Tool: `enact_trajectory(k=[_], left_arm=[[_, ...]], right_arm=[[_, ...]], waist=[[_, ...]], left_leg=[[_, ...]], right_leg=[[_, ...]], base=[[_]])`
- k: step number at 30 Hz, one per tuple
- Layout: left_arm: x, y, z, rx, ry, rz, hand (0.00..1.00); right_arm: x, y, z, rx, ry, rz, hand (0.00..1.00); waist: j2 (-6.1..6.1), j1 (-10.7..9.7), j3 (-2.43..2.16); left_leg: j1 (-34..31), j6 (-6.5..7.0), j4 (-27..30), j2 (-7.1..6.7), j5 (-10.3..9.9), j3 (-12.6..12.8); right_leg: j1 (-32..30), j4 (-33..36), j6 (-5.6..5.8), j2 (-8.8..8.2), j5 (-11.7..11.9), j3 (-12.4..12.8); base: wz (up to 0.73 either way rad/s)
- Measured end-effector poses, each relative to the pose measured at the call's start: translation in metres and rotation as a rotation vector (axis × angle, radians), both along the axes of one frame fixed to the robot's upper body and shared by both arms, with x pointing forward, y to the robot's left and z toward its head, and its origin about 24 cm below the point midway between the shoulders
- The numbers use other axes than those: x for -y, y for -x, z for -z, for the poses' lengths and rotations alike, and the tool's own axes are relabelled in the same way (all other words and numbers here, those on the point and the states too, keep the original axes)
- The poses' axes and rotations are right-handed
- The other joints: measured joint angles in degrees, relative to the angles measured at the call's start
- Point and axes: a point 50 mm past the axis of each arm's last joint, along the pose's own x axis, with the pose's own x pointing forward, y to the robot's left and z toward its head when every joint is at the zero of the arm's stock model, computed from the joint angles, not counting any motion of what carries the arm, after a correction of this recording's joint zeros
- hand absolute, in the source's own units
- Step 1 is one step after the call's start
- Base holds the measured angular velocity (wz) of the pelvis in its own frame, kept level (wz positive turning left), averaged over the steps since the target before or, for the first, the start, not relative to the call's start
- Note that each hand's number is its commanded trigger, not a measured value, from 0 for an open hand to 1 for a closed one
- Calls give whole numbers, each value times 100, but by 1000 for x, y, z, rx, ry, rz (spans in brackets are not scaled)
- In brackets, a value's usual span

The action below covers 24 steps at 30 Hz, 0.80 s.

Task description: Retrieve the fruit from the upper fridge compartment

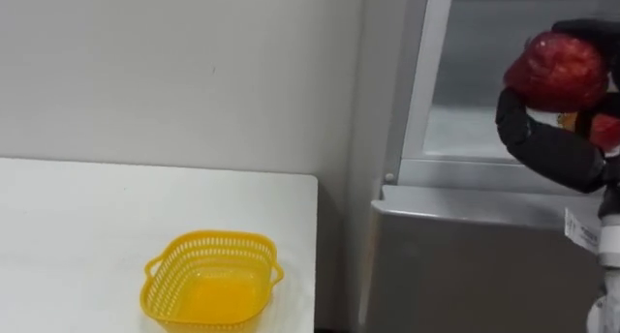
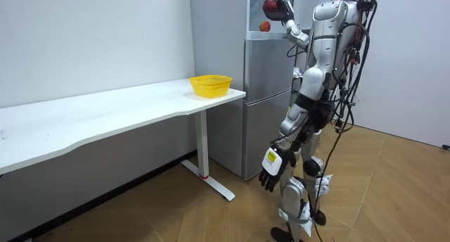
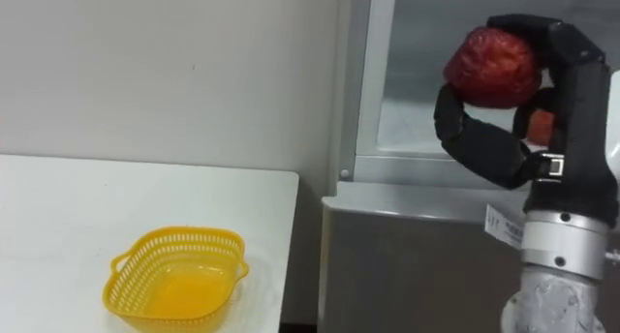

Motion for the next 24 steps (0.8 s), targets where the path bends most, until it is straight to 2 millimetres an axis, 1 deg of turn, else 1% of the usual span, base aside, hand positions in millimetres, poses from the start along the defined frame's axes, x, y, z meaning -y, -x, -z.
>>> enact_trajectory(k=[3, 5, 7, 8, 9, 11, 12, 13, 14, 16, 20, 21, 22, 24], left_arm=[[3, 0, 1, -4, 11, 34, 0], [4, -2, 1, -3, 18, 49, 0], [5, -3, 1, 1, 23, 65, 0], [5, -4, 1, 2, 22, 69, 0], [4, -5, 0, 4, 19, 72, 0], [2, -7, 0, 7, 14, 78, 0], [1, -9, -1, 12, 12, 91, 0], [0, -12, -1, 19, 10, 99, 0], [0, -13, -1, 23, 9, 100, 0], [0, -15, -2, 31, 8, 105, 0], [0, -20, -2, 43, 10, 111, 0], [0, -21, -2, 47, 11, 113, 0], [0, -21, -2, 48, 11, 114, 0], [0, -23, -3, 52, 9, 115, 0]], right_arm=[[-13, 3, -2, 30, 84, -9, 100], [-21, 3, 0, 29, 126, -26, 100], [-32, 3, 3, 17, 174, -56, 100], [-34, 3, 4, 15, 190, -58, 100], [-37, 3, 5, 12, 225, -58, 100], [-43, 3, 6, 11, 271, -63, 100], [-47, 3, 6, 10, 299, -76, 100], [-51, 4, 7, 8, 317, -93, 100], [-53, 4, 8, 6, 328, -101, 100], [-63, 5, 11, -4, 389, -128, 100], [-70, 6, 14, 0, 451, -159, 100], [-71, 6, 14, 2, 457, -166, 100], [-74, 4, 16, -5, 463, -178, 100], [-78, 1, 21, -29, 471, -194, 100]], waist=[[-24, -4, 3], [-59, 0, -1], [-121, 14, -14], [-137, 23, -11], [-168, 67, -8], [-206, 131, -22], [-228, 178, -16], [-238, 233, 9], [-263, 268, 10], [-253, 357, 37], [-270, 464, 50], [-270, 510, 60], [-258, 606, 68], [-265, 662, 65]], left_leg=[[7, 0, -4, 2, 0, 14], [5, 0, -5, 5, 0, 14], [-3, 0, -7, 10, 0, 14], [-3, 0, -7, 10, 0, 10], [-3, 0, -8, 10, 0, 8], [-3, 0, -8, 10, 0, 7], [-4, 0, -5, 9, 0, -1], [-9, 0, 2, 9, 0, -12], [-8, 0, 4, 9, 0, -13], [-37, 0, -1, 9, 0, -32], [-106, -1, 13, 3, 0, -138], [-124, -2, 25, 0, 0, -173], [-137, -2, 33, -2, 0, -189], [-156, -2, 36, -2, 0, -193]], right_leg=[[-11, -16, 0, 0, 0, 9], [-15, -18, 0, 3, 0, 14], [-23, -18, 0, 9, 0, 19], [-21, -17, 0, 9, 0, 17], [-20, -16, 0, 9, 0, 16], [-19, -15, 0, 6, 0, 14], [-15, -14, 0, 3, 0, 7], [-13, -13, 0, 3, 0, -1], [-6, -12, 0, 3, 0, -8], [-2, -11, 0, 3, 0, -31], [-6, -12, 0, 1, 0, -140], [-5, -12, 0, 2, 0, -159], [-10, -12, 1, 2, 0, -171], [-31, -15, 0, 2, 0, -176]], base=[[-2], [0], [0], [0], [0], [0], [3], [4], [3], [5], [15], [10], [8], [2]])
